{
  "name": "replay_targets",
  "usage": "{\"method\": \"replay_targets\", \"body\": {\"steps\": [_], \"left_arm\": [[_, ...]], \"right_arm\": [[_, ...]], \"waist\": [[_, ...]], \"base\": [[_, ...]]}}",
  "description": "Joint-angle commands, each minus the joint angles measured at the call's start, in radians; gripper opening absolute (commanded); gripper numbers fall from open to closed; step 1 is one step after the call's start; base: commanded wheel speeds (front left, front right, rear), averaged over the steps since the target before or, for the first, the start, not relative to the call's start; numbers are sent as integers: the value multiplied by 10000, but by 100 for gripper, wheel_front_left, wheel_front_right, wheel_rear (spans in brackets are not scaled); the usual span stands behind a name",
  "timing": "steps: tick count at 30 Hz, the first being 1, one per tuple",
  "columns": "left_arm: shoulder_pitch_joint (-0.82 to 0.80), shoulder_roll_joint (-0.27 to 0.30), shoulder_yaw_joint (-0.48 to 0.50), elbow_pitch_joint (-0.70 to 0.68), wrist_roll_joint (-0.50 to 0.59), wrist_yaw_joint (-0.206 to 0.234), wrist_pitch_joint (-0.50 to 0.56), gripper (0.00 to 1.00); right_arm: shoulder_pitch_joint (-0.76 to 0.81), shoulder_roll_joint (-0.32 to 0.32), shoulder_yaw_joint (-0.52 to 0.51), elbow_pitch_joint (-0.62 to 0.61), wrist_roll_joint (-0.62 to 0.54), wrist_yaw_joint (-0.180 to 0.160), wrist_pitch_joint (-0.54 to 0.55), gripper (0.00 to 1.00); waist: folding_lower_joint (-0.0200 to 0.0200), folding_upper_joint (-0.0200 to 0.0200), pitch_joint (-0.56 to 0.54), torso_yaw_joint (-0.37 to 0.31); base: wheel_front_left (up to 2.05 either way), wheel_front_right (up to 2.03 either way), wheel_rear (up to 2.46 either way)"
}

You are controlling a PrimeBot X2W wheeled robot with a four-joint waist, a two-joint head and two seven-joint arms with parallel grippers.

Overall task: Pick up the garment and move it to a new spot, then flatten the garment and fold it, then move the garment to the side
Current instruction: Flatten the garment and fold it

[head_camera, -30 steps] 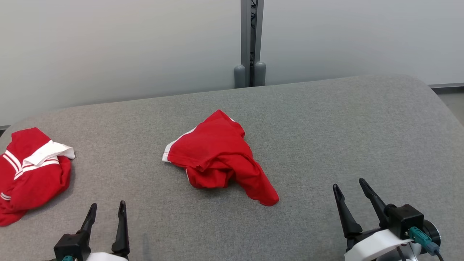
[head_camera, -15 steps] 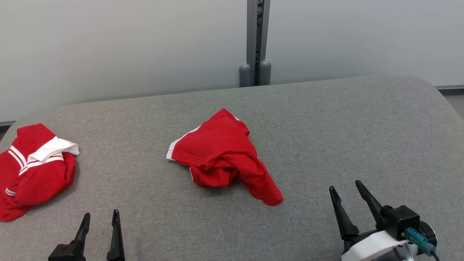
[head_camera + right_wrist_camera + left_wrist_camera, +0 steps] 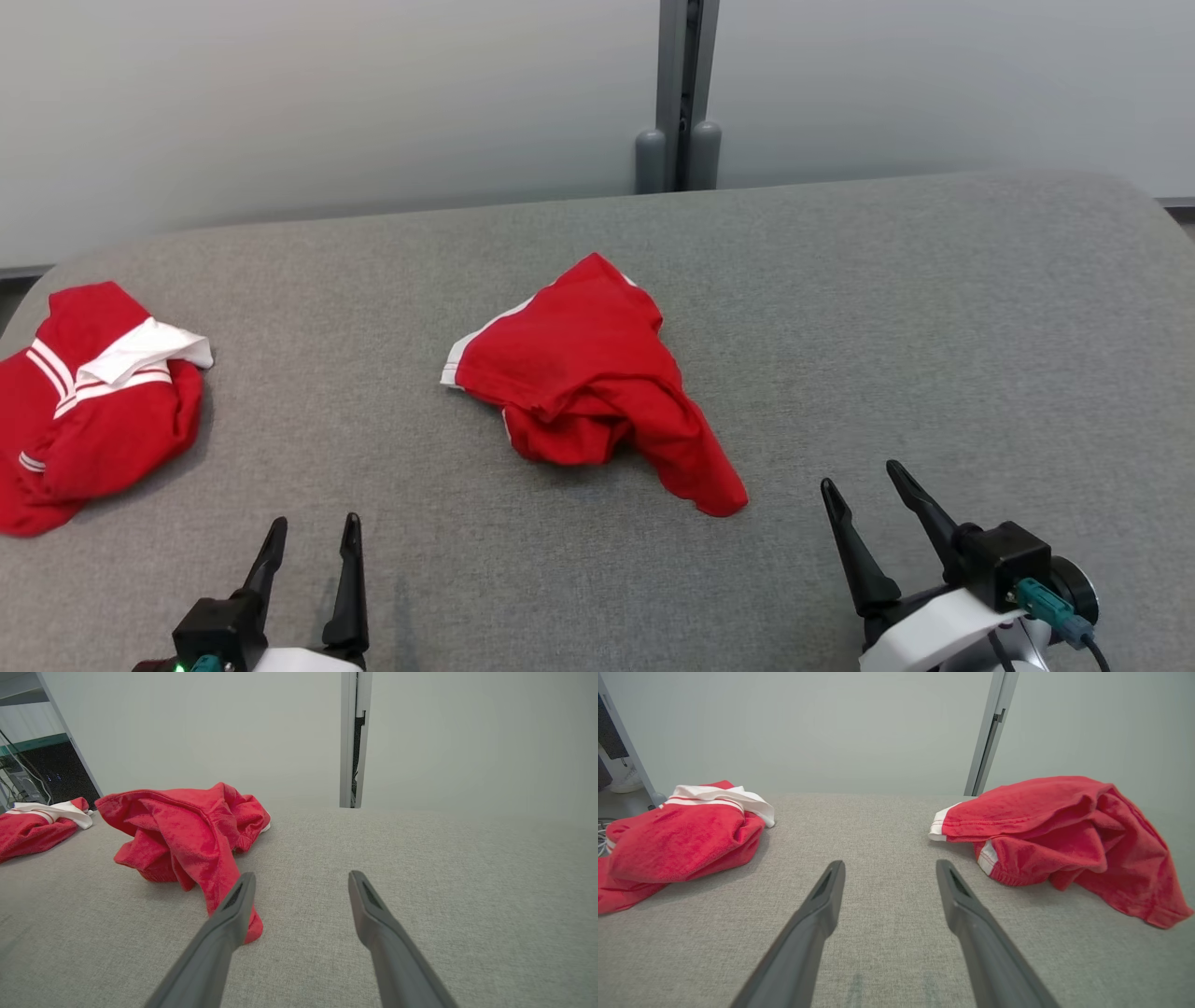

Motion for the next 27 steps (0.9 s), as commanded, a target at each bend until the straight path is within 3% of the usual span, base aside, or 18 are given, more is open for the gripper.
{"method": "replay_targets", "body": {"steps": [1,9,17,27], "left_arm": [[-219,40,-36,-39,-64,41,-5,100],[-575,40,-556,8,-270,89,-5,100],[-755,36,-798,19,-450,212,-5,100],[-693,37,-1086,130,-784,236,-5,100]], "right_arm": [[-154,-74,61,33,46,1,2,100],[-854,-91,834,-113,136,1,2,100],[-2101,-226,2352,-346,-76,1,2,100],[-4005,-653,3648,1049,-701,1,3,100]], "waist": [[0,0,205,191],[0,0,860,944],[0,0,1133,1501],[0,0,1296,1906]], "base": [[0,0,0],[0,0,0],[0,0,0],[0,0,0]]}}
